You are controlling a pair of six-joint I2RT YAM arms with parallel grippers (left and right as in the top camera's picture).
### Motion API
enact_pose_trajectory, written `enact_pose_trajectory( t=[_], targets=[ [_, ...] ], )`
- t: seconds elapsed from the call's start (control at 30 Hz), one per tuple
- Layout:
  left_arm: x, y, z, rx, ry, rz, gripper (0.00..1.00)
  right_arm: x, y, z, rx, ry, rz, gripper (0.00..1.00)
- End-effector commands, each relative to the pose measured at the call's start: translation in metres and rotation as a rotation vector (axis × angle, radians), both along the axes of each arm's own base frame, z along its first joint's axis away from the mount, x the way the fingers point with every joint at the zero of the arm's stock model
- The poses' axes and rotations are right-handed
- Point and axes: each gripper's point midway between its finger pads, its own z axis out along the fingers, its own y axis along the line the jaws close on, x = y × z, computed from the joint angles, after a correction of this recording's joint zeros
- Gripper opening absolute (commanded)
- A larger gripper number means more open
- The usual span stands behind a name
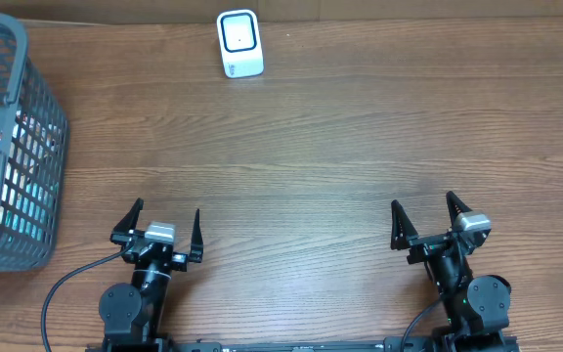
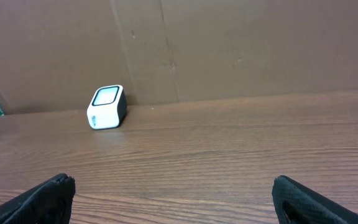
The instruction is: Scan the item barcode
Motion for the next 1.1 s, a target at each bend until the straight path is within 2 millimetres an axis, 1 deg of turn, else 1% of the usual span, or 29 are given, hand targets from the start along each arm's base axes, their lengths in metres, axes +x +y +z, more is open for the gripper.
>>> enact_pose_trajectory(
  t=[0.0,1.07],
  targets=[
    [-0.0002,-0.0003,-0.0007,0.011,-0.006,0.0,1.0,0.0001,-0.0004,-0.0014,0.003,-0.005,-0.002,1.0],
    [0.0001,0.0022,-0.0007,0.02,-0.007,0.014,1.0,0.0001,-0.0004,-0.0014,0.003,-0.005,-0.002,1.0]
  ],
)
